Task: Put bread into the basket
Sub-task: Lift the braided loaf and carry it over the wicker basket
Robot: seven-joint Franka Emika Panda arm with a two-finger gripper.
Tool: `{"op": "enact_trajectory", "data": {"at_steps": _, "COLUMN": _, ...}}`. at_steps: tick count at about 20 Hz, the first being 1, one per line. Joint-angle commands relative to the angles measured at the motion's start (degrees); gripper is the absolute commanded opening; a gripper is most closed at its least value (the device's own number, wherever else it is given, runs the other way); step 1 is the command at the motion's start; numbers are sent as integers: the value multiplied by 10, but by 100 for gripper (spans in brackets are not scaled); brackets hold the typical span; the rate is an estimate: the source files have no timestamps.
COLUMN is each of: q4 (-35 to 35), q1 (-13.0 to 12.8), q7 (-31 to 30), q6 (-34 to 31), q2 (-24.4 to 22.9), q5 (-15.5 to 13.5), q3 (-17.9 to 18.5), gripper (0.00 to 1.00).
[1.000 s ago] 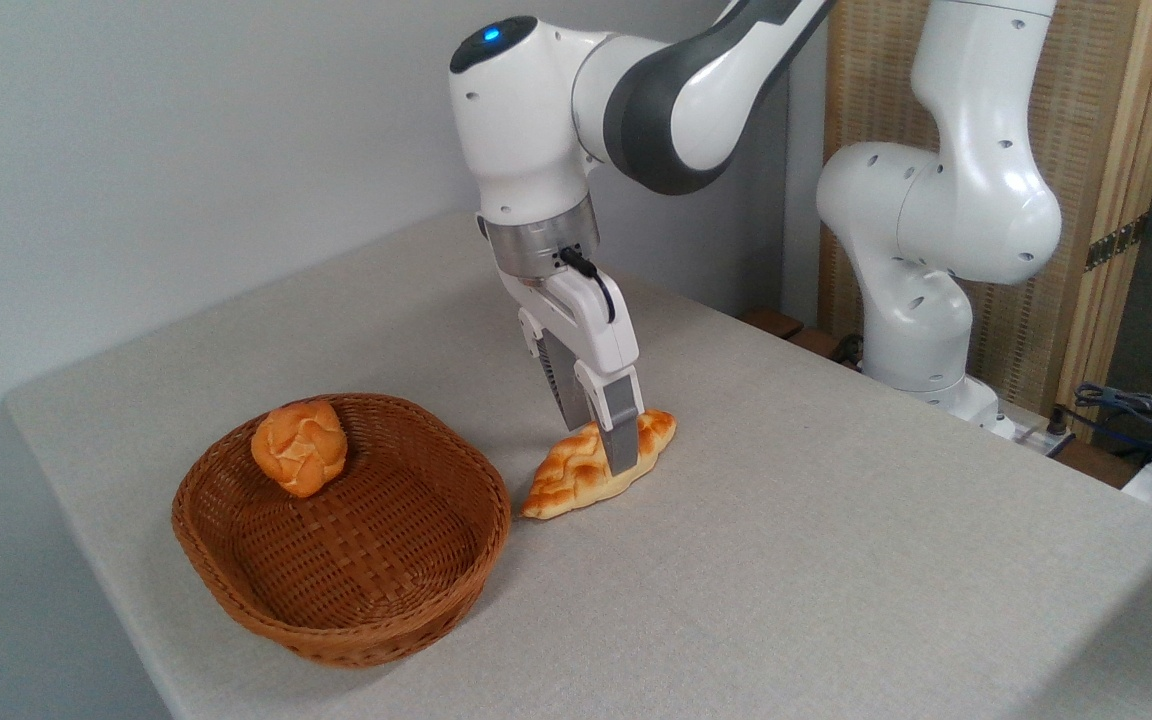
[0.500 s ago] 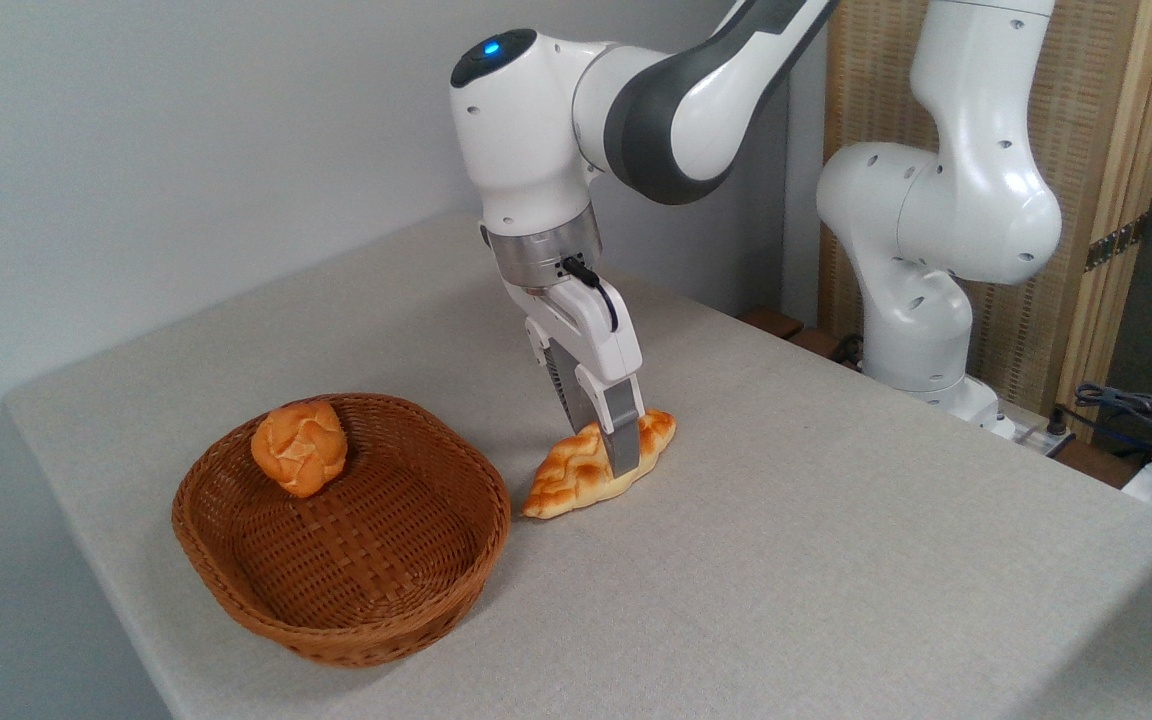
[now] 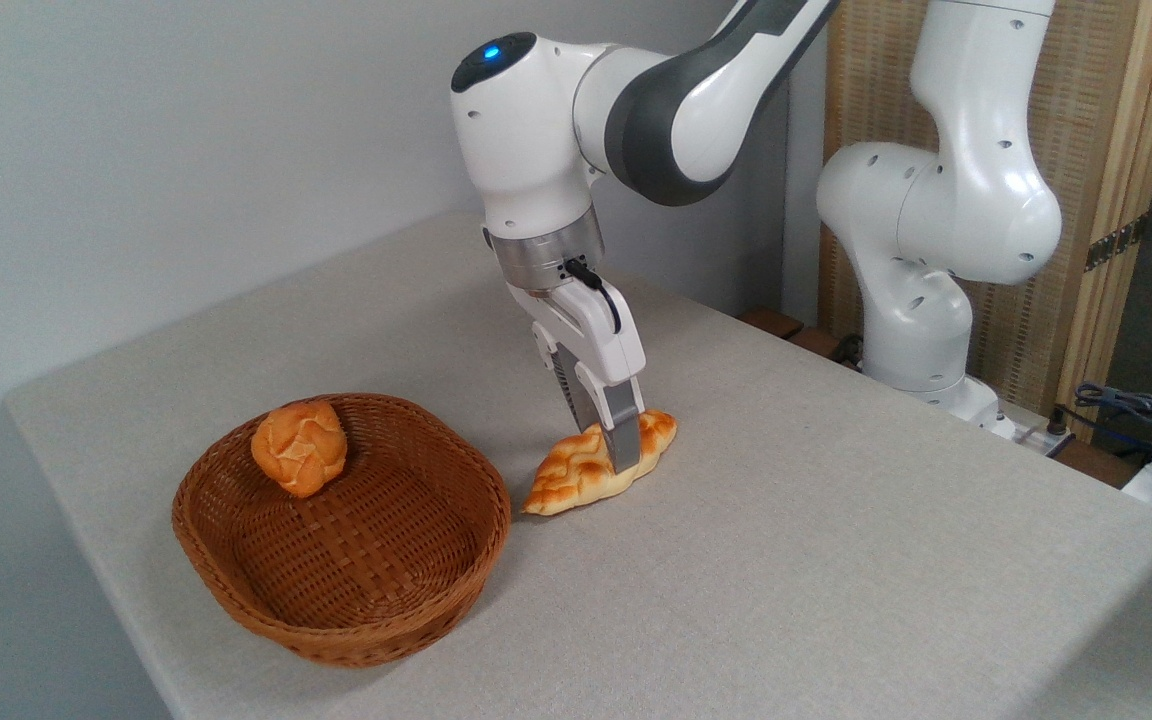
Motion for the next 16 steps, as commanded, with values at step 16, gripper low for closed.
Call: {"op": "enact_trajectory", "data": {"at_steps": 16, "q4": 269, "q1": -11, "q7": 6, "q6": -27, "q2": 101, "q5": 88, "q3": 2, "gripper": 33}}
